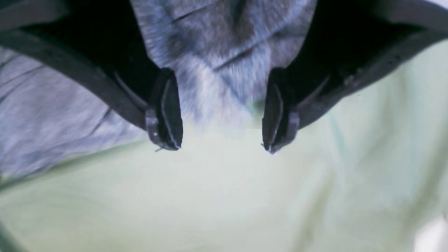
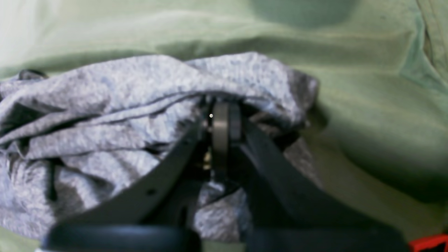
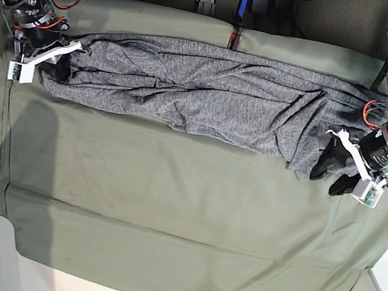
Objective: Fold the T-shirt properly
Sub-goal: 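Grasp the shirt's end with the left gripper and pull it straight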
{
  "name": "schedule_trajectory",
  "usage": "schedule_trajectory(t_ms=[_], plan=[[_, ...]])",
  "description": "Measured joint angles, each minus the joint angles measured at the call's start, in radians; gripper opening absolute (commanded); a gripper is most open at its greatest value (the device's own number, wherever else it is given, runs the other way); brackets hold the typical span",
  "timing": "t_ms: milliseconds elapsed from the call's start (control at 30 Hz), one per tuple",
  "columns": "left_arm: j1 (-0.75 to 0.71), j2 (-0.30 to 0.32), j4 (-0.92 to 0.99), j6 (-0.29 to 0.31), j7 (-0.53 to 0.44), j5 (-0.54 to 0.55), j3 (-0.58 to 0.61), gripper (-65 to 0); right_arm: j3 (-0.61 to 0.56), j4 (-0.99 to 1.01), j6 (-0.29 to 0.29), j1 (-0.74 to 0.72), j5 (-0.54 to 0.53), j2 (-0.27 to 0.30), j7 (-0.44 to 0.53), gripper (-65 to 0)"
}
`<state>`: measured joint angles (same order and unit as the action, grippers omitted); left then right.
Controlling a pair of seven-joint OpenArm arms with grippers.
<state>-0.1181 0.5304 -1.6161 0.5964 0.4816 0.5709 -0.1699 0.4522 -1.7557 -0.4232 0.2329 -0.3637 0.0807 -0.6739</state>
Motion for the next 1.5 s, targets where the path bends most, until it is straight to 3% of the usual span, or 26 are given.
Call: schedule_trajectory(t_ms=[133, 233, 400, 467, 600, 633, 833, 1033, 1200, 1367, 1400, 1500], plan=[[0.097, -0.003, 0.164, -0.003, -0.028, -0.043, 0.108, -26.6, 0.000, 0.000, 0.000, 0.000, -0.003, 0.000, 0.000, -65.0], [0.138, -0.003, 0.243, -0.039, -0.092, -0.149, 0.164, -26.6, 0.000, 0.000, 0.000, 0.000, -0.003, 0.000, -0.002, -65.0], [0.146, -0.002, 0.273, -0.039, -0.120, -0.271, 0.211, -27.3, 0.000, 0.000, 0.000, 0.000, -0.003, 0.000, -0.003, -65.0], [0.146, -0.001, 0.273, -0.040, -0.124, -0.275, 0.216, -35.7, 0.000, 0.000, 0.000, 0.000, -0.004, 0.000, -0.003, -65.0], [0.146, -0.001, 0.265, -0.039, -0.123, -0.276, 0.216, -63.4, 0.000, 0.000, 0.000, 0.000, -0.006, 0.000, -0.003, -65.0], [0.146, -0.001, 0.256, -0.039, -0.121, -0.280, 0.214, -65.0, 0.000, 0.000, -0.003, 0.000, -0.006, 0.000, -0.003, -65.0], [0.144, -0.002, 0.111, -0.039, -0.001, -0.184, 0.114, -65.0, 0.000, 0.000, -0.019, 0.000, -0.006, 0.000, -0.003, -65.0], [0.082, 0.001, 0.021, -0.035, 0.132, -0.067, -0.074, -65.0, 0.000, 0.000, -0.020, 0.000, -0.006, 0.000, -0.003, -65.0], [-0.055, 0.001, 0.021, 0.013, 0.149, 0.030, -0.209, -65.0, 0.000, 0.000, -0.022, 0.000, -0.010, 0.008, 0.000, -65.0], [-0.104, 0.002, 0.022, 0.070, 0.126, 0.105, -0.246, -65.0, 0.000, 0.000, -0.022, 0.000, -0.041, 0.035, 0.000, -65.0], [-0.109, 0.000, 0.022, 0.071, 0.128, 0.105, -0.246, -62.6, 0.000, 0.000, -0.022, 0.000, -0.048, 0.038, 0.000, -65.0], [-0.129, -0.001, 0.022, 0.070, 0.127, 0.103, -0.246, -46.9, 0.000, 0.000, -0.022, 0.000, -0.051, 0.039, 0.000, -65.0]])
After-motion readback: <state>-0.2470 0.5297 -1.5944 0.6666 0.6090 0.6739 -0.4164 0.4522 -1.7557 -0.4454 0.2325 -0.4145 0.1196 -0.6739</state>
